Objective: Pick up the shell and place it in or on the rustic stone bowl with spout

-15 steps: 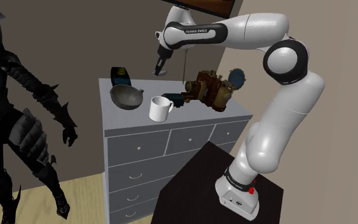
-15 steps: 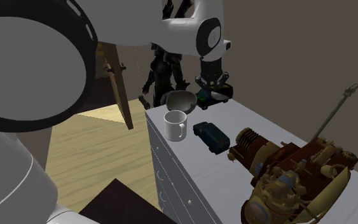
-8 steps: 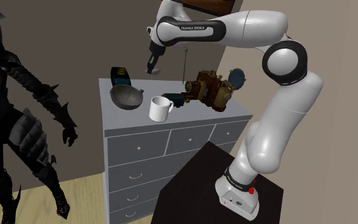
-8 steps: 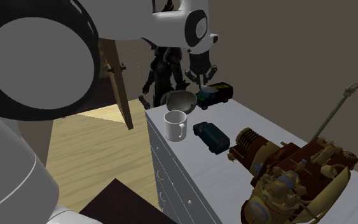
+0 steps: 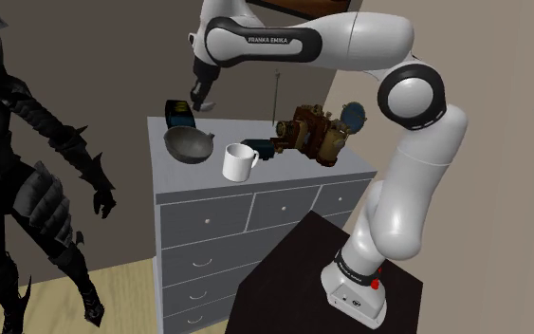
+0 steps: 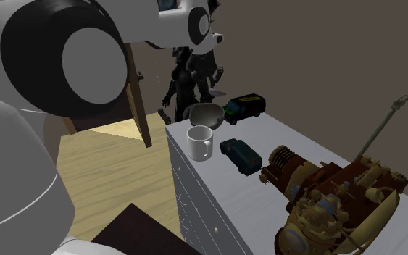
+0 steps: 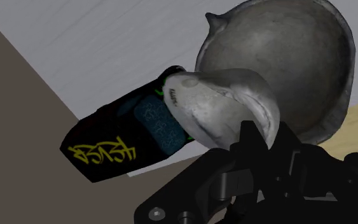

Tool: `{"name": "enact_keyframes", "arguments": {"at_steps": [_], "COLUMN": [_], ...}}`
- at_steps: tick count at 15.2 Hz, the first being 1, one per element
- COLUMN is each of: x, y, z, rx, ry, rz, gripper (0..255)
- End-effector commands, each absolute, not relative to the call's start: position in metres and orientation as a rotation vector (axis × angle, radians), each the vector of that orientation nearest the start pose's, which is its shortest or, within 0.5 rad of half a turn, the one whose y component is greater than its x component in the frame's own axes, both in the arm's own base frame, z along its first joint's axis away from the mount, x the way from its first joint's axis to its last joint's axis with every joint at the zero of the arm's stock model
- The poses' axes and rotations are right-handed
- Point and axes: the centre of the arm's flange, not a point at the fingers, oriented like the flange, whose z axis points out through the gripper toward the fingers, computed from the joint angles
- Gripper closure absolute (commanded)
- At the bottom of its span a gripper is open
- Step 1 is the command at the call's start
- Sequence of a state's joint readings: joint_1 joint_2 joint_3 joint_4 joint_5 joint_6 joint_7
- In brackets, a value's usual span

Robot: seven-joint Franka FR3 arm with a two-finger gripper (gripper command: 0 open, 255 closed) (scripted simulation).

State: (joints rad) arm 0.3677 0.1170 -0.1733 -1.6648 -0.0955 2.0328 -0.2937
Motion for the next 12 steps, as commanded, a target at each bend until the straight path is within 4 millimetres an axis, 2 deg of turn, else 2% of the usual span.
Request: {"name": "enact_keyframes", "arguments": {"at_steps": [1,2,12], "x": [0.614,0.616,0.616], "y": [0.146,0.165,0.165], "z": [0.559,0.56,0.508], "rx": [-3.129,-3.129,-3.129], "ry": [-0.836,-0.836,-0.836], "rz": [-0.402,-0.402,-0.402], "gripper": [255,255,255]}}
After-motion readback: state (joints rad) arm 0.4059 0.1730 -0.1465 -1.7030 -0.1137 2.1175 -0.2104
